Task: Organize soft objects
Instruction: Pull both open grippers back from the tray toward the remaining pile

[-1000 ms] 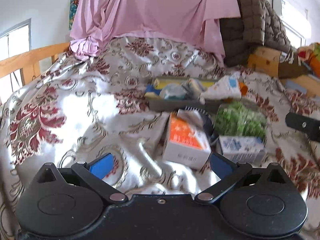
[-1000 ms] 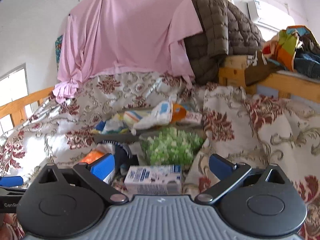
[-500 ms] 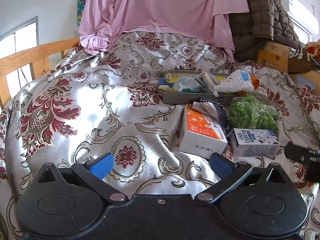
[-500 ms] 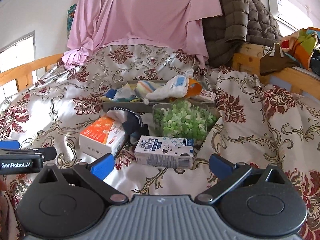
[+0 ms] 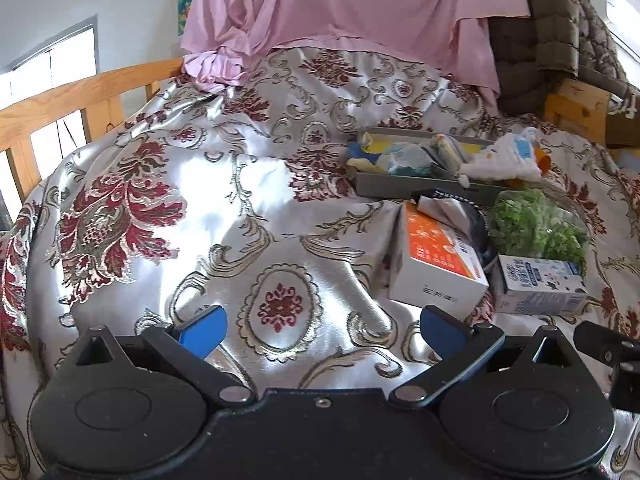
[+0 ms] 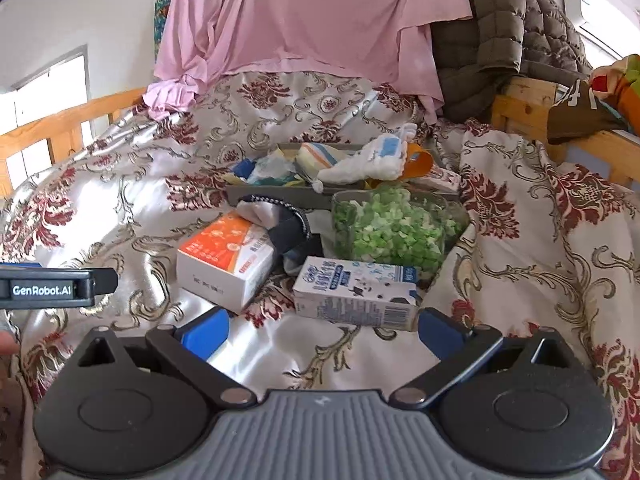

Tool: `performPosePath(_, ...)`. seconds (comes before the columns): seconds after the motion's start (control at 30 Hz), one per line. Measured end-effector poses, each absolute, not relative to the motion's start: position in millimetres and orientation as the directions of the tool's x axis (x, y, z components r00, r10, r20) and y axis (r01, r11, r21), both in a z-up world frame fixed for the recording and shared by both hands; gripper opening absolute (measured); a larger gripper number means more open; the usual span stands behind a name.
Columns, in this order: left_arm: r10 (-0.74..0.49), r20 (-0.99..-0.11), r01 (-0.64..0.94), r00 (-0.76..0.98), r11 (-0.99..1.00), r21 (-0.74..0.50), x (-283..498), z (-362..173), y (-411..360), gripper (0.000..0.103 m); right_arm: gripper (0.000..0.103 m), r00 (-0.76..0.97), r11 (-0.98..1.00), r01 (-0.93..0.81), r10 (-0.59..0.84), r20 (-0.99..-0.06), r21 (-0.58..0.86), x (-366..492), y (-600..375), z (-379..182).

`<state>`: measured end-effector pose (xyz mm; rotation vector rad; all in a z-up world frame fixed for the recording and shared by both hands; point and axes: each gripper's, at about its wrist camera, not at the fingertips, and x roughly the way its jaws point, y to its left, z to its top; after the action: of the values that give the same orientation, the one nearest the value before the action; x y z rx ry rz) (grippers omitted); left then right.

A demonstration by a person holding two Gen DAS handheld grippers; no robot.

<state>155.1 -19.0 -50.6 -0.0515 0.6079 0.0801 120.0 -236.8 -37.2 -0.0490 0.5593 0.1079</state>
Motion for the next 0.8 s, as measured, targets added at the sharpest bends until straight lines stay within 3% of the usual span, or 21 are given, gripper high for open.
performPosePath(0.4, 0.091, -0.585, -0.187, 0.806, 0.977, -0.106, 171.6, -45.3, 2.4, 0.102, 0.103, 0.857, 0.988, -0.128, 0.156, -0.49, 0.091, 127.9, -242.8, -34.7)
performPosePath(0.8, 0.049, -0.573, -0.107, 0.818, 0.992, -0.068, 193.9, -46.8, -4.2, 0.102, 0.103, 0.852, 0.984, -0.164, 0.174, -0.493, 0.064, 133.3, -233.5, -37.0)
